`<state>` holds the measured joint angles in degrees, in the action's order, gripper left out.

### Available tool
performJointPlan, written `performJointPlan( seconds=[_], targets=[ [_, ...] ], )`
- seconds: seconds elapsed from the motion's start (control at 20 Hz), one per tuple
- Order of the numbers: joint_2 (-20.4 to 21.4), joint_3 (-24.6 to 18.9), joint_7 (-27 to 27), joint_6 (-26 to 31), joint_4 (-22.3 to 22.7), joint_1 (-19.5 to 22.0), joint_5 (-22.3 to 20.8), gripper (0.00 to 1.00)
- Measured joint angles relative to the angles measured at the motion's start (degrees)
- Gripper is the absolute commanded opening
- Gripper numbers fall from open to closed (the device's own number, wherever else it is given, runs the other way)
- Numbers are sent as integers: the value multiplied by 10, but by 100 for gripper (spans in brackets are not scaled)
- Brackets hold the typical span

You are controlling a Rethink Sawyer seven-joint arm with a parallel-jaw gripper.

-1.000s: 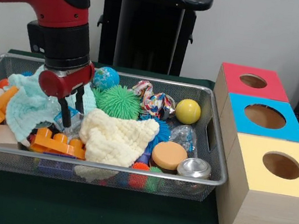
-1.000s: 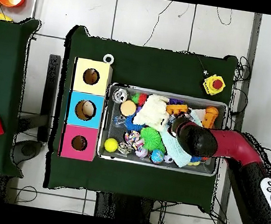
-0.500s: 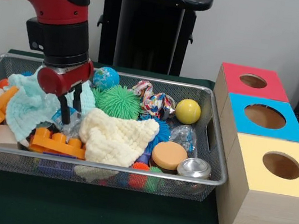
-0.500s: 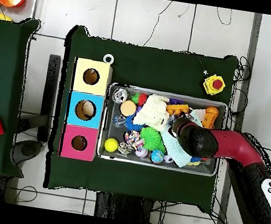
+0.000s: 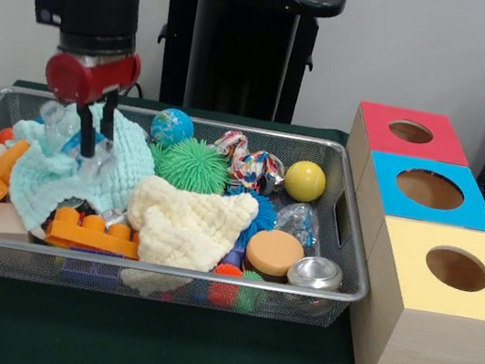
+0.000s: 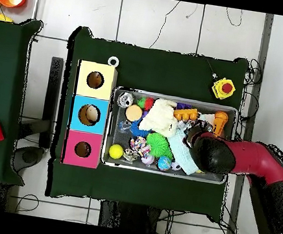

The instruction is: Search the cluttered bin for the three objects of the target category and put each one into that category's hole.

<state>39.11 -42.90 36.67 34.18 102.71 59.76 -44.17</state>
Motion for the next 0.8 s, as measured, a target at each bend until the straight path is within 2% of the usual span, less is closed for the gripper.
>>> performJointPlan(
  seconds=[0.2, 0.3, 0.45, 0.55, 0.75, 0.8],
  targets=[
    [65, 1, 0, 0, 27, -8, 24, 0],
    [104, 6, 0, 0, 42, -25, 45, 0],
    [136, 12, 1, 0, 55, -49, 65, 0],
    [165, 20, 1, 0, 66, -85, 88, 0],
    [189, 35, 9, 0, 68, -141, 115, 0],
    [195, 43, 15, 0, 68, -166, 125, 0]
  ],
)
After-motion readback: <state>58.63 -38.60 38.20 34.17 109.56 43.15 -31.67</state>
